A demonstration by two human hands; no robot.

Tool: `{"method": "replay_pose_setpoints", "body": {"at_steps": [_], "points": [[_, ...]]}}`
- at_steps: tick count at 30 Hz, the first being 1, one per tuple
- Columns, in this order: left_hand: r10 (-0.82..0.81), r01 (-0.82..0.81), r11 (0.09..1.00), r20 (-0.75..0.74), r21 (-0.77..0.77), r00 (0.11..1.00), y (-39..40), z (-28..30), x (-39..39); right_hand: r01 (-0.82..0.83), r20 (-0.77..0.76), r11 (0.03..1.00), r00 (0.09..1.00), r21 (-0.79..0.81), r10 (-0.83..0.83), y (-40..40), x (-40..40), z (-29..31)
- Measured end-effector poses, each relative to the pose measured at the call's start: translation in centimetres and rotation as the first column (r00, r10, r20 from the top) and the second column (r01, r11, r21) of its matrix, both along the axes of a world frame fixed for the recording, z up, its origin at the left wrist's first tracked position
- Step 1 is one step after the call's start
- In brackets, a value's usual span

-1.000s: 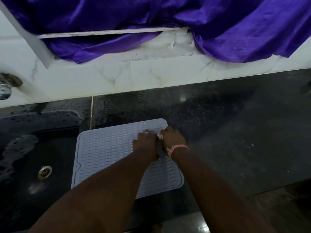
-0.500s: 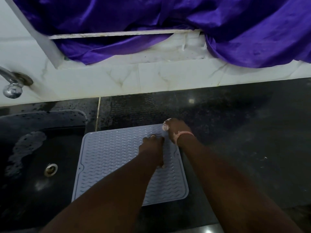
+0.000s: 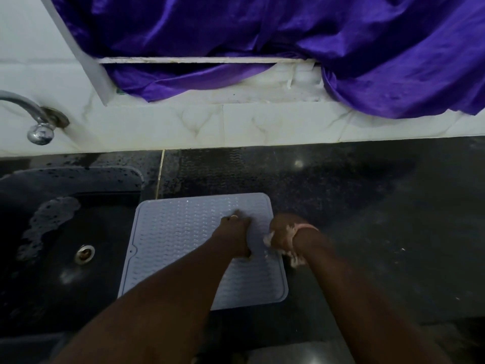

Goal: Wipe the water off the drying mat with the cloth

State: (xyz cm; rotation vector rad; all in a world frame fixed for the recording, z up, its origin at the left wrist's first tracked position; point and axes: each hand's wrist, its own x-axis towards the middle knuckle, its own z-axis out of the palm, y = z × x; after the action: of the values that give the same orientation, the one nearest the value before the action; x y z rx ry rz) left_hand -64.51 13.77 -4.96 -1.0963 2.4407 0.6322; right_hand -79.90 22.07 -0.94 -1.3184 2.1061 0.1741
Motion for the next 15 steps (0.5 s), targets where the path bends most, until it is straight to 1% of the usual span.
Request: {"method": "replay_pose_setpoints", "body": {"at_steps": [2, 4, 7, 9, 10, 12, 15], "points": [[0.006, -0.006, 1.000, -0.056, 0.002, 0.998, 0.6, -0.4, 1.5, 0.035, -0.037, 0.987, 0.998, -0.158, -0.041, 0.2, 0.1, -0.9], [0.010, -0.015, 0.998, -0.088, -0.057, 0.996, 1.8, -0.8, 3.4, 0.058, -0.042, 0.965, 0.997, -0.255, -0.071, 1.6, 1.4, -2.4], [0.076, -0.096, 0.982, -0.127, -0.162, 0.989, 3.5, -1.7, 5.9, 0.113, 0.009, 0.911, 0.993, -0.397, -0.119, 5.6, 3.7, -5.1], [0.143, -0.169, 0.971, -0.157, -0.167, 0.977, 4.1, -1.9, 7.0, 0.187, 0.056, 0.854, 0.981, -0.486, -0.183, 8.1, 4.4, -6.4], [0.162, -0.189, 0.970, -0.171, -0.154, 0.972, 4.5, -2.0, 7.7, 0.212, 0.068, 0.846, 0.976, -0.490, -0.205, 9.3, 4.8, -6.6], [0.188, -0.221, 0.965, -0.213, -0.142, 0.959, 5.1, -2.1, 9.0, 0.215, 0.042, 0.863, 0.975, -0.458, -0.220, 11.4, 5.8, -6.7], [0.235, -0.286, 0.943, -0.265, -0.171, 0.935, 5.7, -2.1, 11.5, 0.205, -0.075, 0.883, 0.963, -0.423, -0.259, 13.9, 8.1, -6.2]]}}
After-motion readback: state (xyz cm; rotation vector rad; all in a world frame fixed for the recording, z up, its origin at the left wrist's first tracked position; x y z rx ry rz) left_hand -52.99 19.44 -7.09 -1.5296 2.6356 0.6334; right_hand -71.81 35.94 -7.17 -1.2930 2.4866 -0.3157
